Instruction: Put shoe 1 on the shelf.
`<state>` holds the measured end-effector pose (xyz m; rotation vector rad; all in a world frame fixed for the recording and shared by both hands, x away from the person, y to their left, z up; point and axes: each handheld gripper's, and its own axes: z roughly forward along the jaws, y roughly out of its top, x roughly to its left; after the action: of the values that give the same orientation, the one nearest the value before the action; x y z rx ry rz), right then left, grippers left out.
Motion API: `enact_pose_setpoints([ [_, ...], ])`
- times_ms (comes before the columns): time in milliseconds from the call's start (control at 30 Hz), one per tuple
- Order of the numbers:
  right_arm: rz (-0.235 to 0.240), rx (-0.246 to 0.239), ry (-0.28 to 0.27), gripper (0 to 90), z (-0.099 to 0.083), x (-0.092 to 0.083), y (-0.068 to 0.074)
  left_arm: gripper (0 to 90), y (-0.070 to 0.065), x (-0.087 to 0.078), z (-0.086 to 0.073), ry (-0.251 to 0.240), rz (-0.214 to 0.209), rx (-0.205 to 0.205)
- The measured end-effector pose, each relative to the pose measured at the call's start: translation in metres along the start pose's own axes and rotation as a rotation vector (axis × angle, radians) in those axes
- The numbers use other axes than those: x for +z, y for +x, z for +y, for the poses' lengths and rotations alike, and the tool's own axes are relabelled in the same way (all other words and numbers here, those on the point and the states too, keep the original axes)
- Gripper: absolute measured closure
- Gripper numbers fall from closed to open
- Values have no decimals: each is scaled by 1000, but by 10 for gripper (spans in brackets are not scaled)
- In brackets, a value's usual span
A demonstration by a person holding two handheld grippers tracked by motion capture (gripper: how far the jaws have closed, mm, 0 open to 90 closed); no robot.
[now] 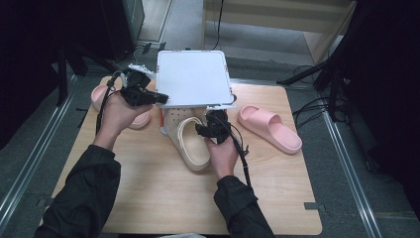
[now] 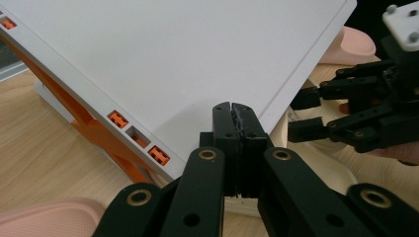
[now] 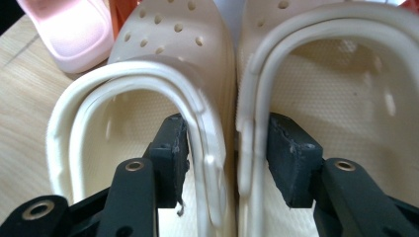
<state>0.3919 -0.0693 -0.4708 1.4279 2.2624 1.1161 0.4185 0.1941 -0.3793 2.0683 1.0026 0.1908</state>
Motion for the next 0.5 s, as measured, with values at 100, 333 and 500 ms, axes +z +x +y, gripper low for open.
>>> enact_pose_setpoints([
  [100,6,-19,-2,540,-2,-10,0,894,0,0,0,1,-1,-2],
  [333,38,-36,-20,617,-11,-39,-1,894,0,0,0,2,3,-2],
  [500,50,-80,-38,674,-23,-59,3,894,0,0,0,1,2,-4],
])
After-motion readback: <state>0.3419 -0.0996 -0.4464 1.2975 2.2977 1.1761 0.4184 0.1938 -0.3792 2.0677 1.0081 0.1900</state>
